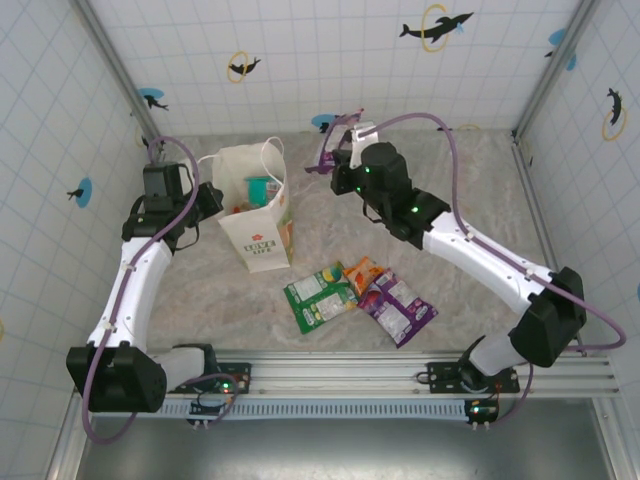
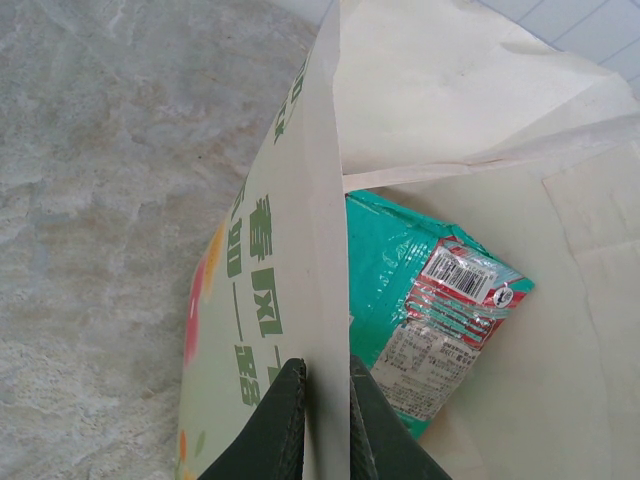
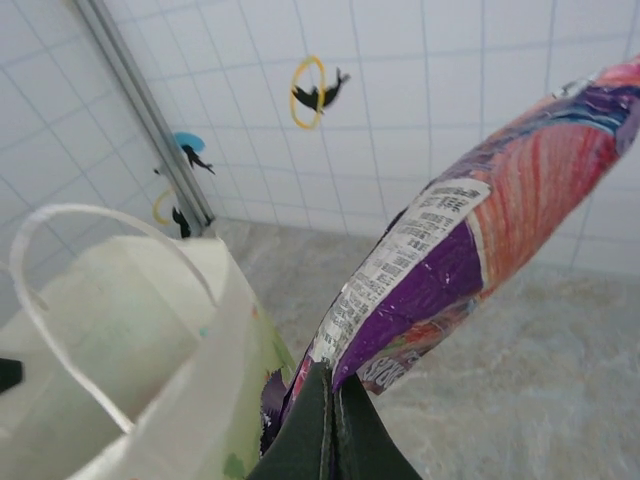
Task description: Place the snacks into the paper bag
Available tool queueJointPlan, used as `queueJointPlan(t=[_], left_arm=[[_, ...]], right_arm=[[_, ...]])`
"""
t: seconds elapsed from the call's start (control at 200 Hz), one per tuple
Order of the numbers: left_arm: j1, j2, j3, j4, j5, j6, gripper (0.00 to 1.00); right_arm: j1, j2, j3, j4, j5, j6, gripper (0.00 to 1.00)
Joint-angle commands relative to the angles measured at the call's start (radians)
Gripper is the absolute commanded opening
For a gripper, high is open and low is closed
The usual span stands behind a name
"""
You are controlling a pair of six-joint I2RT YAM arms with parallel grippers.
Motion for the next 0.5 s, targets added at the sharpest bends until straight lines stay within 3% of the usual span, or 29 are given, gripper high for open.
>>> queueJointPlan(t=[0.0, 0.495], left_arm=[[-0.005, -0.005, 0.021, 0.001, 0.016, 0.007, 0.14], [-0.005, -0.006, 0.026, 0.002, 0.018, 0.004, 0.14]], right_arm=[[0.044, -0.006, 0.098, 0.163, 0.046, -0.088, 0.0], [0.244, 0.15, 0.303, 0.341, 0.061, -0.389, 0.0]])
